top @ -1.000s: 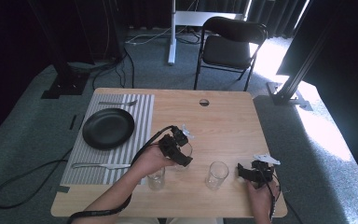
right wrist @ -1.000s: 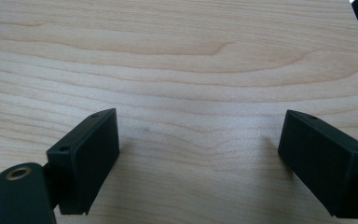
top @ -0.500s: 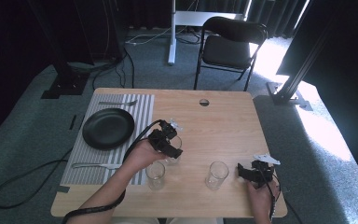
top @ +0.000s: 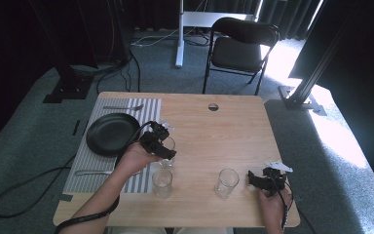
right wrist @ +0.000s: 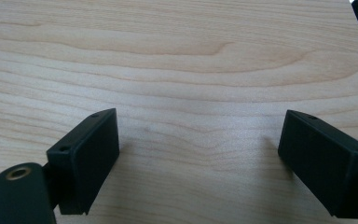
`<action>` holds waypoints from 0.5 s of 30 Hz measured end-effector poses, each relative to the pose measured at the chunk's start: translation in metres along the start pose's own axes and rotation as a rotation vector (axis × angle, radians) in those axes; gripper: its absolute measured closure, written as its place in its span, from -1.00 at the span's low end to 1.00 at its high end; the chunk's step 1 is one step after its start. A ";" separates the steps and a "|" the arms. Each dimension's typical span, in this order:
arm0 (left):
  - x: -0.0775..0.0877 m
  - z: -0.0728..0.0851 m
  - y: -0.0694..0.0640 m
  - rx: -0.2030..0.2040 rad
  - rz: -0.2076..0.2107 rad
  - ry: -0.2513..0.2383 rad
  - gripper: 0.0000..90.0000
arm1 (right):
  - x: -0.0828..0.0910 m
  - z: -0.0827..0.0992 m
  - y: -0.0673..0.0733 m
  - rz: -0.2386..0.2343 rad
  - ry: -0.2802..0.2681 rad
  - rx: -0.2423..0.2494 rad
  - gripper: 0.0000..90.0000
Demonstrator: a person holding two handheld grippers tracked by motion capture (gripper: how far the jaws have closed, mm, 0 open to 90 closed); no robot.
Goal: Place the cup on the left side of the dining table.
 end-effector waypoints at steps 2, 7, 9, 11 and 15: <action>0.002 0.002 0.005 0.010 -0.007 -0.003 -0.36 | 0.000 0.000 0.000 0.000 0.000 0.000 -0.74; 0.008 0.008 0.017 0.039 -0.020 -0.011 -0.36 | 0.000 0.000 0.000 0.000 0.000 0.000 -0.74; 0.010 0.010 0.021 0.044 -0.028 -0.005 -0.36 | 0.000 0.000 0.000 0.000 0.000 0.000 -0.74; 0.011 0.012 0.026 0.052 -0.035 -0.002 -0.36 | 0.000 0.000 0.000 0.000 0.000 0.000 -0.74; 0.013 0.017 0.036 0.077 -0.051 -0.006 -0.36 | 0.000 0.000 0.000 0.000 0.000 0.000 -0.74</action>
Point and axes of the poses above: each handheld gripper's, and its own axes: x roughly backward along the jaws, z roughly out of its underside, y roughly to its left, the point moved 1 cm from there along -x, roughly forward along the jaws, and after that the axes turned 7 degrees about x, right-handed, at the moved point
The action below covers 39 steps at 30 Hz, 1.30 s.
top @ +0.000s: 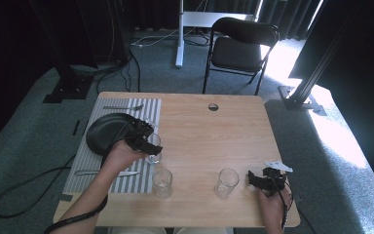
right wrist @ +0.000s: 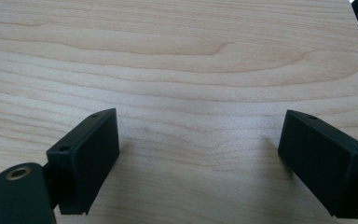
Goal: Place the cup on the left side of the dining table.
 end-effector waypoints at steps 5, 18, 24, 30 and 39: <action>0.001 0.006 0.014 0.038 -0.001 0.009 -0.36 | 0.000 0.000 0.000 0.000 0.000 0.000 -0.74; 0.001 0.024 0.042 0.089 -0.045 0.029 -0.36 | 0.000 0.000 0.000 0.000 0.000 0.000 -0.74; -0.002 0.030 0.048 0.092 -0.053 0.039 -0.36 | 0.000 0.000 0.000 0.000 0.000 0.000 -0.74; -0.006 0.036 0.054 0.096 -0.066 0.057 -0.36 | 0.000 0.000 0.000 0.000 0.000 0.000 -0.74; -0.010 0.042 0.062 0.121 -0.076 0.058 -0.36 | 0.000 0.000 0.000 0.001 0.000 0.000 -0.74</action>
Point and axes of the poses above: each handheld gripper's, and its own axes: x roughly backward along the jaws, z roughly out of its underside, y roughly to its left, the point moved 1 cm from there along -x, roughly forward along the jaws, and after that the axes turned 7 degrees about x, right-handed, at the moved point
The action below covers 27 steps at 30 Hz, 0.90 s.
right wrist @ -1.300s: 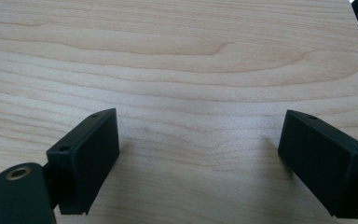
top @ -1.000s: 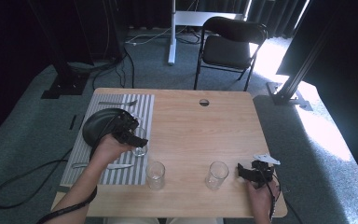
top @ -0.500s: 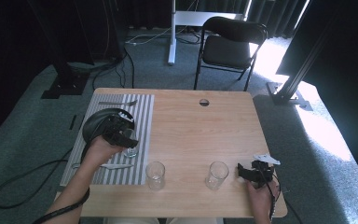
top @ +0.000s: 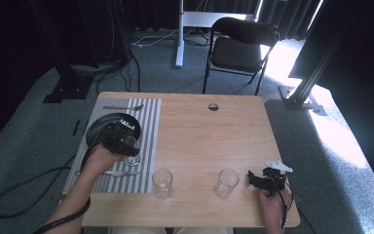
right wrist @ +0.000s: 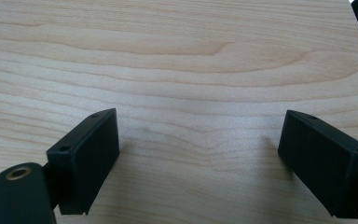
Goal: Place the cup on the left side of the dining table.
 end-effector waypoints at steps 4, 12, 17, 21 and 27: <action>-0.002 0.000 0.002 0.012 0.008 0.001 -0.36 | 0.000 0.000 0.000 0.000 0.000 0.000 -0.74; -0.009 0.001 0.001 -0.007 0.000 0.014 -0.36 | 0.000 0.000 0.000 0.000 0.000 0.000 -0.74; -0.009 0.005 0.002 0.001 0.007 -0.017 -0.36 | 0.000 0.000 0.000 0.000 0.000 0.000 -0.74; -0.009 0.005 0.002 0.007 0.006 -0.027 -0.37 | 0.000 0.000 0.000 0.000 0.000 0.000 -0.74; -0.010 0.009 0.004 0.046 0.022 -0.044 -0.38 | 0.000 0.000 0.000 0.000 0.000 0.000 -0.74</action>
Point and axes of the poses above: each handheld gripper's, and its own axes: x roughly backward along the jaws, z roughly out of its underside, y roughly to its left, the point moved 1 cm from there along -x, roughly forward along the jaws, and after that the axes turned 7 degrees about x, right-handed, at the moved point
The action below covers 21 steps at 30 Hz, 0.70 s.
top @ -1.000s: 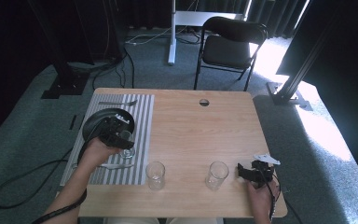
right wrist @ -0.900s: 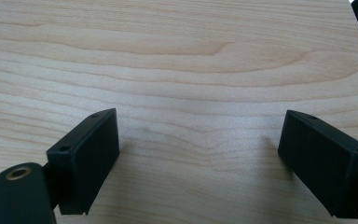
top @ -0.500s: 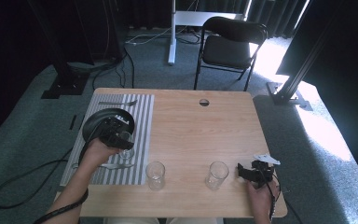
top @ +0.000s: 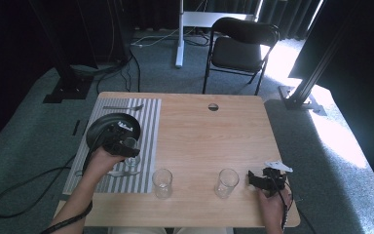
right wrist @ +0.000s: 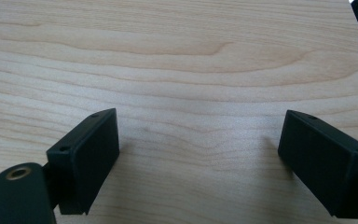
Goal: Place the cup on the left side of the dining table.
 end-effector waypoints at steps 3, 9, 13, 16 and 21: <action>-0.001 0.001 -0.001 0.009 -0.012 -0.003 -0.42 | 0.000 0.000 0.000 0.000 0.000 0.000 -0.74; -0.001 0.005 -0.001 0.016 -0.006 0.005 -0.63 | 0.000 0.000 0.000 0.000 0.000 0.000 -0.74; -0.003 0.010 0.001 0.021 0.002 0.010 -0.63 | 0.000 0.000 0.000 0.000 0.000 0.000 -0.74; -0.004 0.013 0.002 0.023 0.006 0.022 -0.77 | 0.000 0.000 0.000 0.000 0.000 0.000 -0.74; -0.006 0.021 0.005 0.039 0.024 0.023 -0.81 | 0.000 0.000 0.000 0.000 0.000 0.000 -0.74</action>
Point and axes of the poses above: each handheld gripper's, and its own axes: x roughly backward along the jaws, z roughly out of its underside, y roughly to its left, the point moved 1 cm from there along -x, roughly forward along the jaws, and after that the axes turned 7 degrees about x, right-handed, at the moved point
